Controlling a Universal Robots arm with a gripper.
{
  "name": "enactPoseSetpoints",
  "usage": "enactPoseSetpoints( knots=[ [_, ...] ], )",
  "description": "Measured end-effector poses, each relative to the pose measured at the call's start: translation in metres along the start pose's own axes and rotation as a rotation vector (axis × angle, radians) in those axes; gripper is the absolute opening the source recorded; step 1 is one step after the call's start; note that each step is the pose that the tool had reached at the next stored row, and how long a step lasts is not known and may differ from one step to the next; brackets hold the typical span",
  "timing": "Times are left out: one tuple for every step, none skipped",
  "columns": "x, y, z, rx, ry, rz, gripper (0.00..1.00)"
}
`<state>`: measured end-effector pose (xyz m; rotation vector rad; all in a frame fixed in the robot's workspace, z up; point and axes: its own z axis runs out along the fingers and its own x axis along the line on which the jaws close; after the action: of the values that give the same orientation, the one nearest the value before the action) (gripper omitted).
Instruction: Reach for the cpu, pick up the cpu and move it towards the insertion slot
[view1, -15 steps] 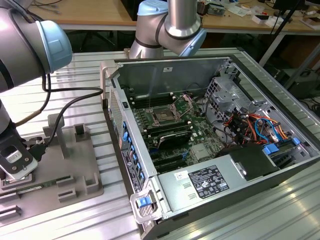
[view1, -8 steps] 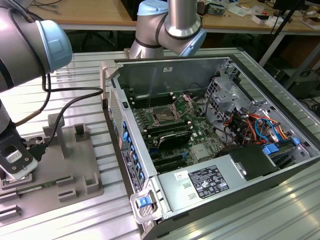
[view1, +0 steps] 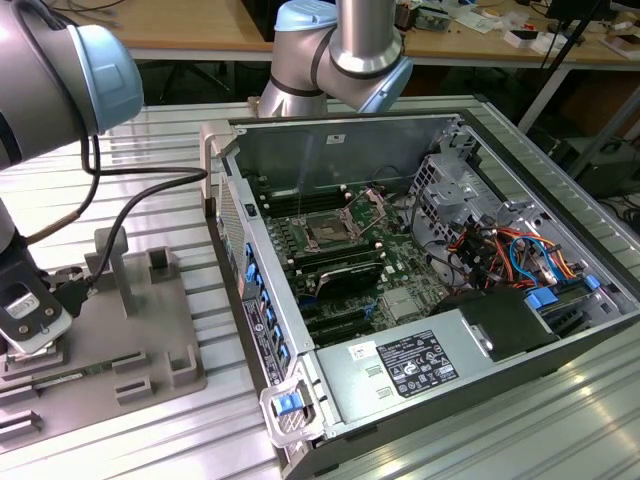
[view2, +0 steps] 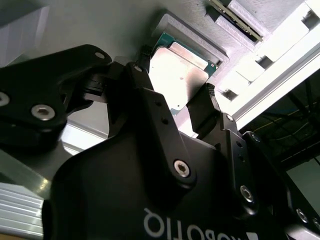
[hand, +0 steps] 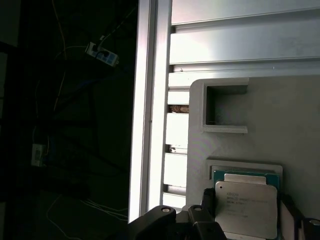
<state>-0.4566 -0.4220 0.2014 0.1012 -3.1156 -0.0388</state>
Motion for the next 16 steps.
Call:
enactPoseSetpoints(
  knots=[
    [0.0,0.0,-0.0003,0.0,0.0001,0.0,0.55],
    [0.0,0.0,-0.0006,0.0001,0.0001,0.0,0.55],
    [0.0,0.0,-0.0011,0.0001,0.0002,0.0,0.55],
    [0.0,0.0,-0.0014,0.0001,0.0001,0.0,0.55],
    [0.0,0.0,-0.0019,0.0,0.0001,0.0,0.55],
    [0.0001,0.0001,-0.0024,0.0,0.0001,0.0,0.55],
    [0.0001,0.0001,-0.0029,0.0,0.0001,0.0,0.55],
    [0.0,0.0001,-0.0034,0.0,0.0,0.0,0.55],
    [0.0,0.0001,-0.0039,0.0,0.0,0.0,0.55],
    [0.0,0.0001,-0.0041,-0.0001,-0.0002,0.0,0.55],
    [0.0,0.0001,-0.0043,-0.0001,-0.0002,0.0,0.55],
    [0.0001,0.0001,-0.0045,-0.0001,-0.0002,0.0,0.55],
    [0.0001,0.0001,-0.0046,-0.0001,0.0,0.0,0.55],
    [0.0001,0.0001,-0.0047,-0.0001,0.0,0.0,0.55],
    [0.0001,0.0001,-0.0047,-0.0001,0.0,0.0,0.55],
    [0.0001,0.0001,-0.0046,-0.0001,-0.0001,0.0,0.55]
  ],
)
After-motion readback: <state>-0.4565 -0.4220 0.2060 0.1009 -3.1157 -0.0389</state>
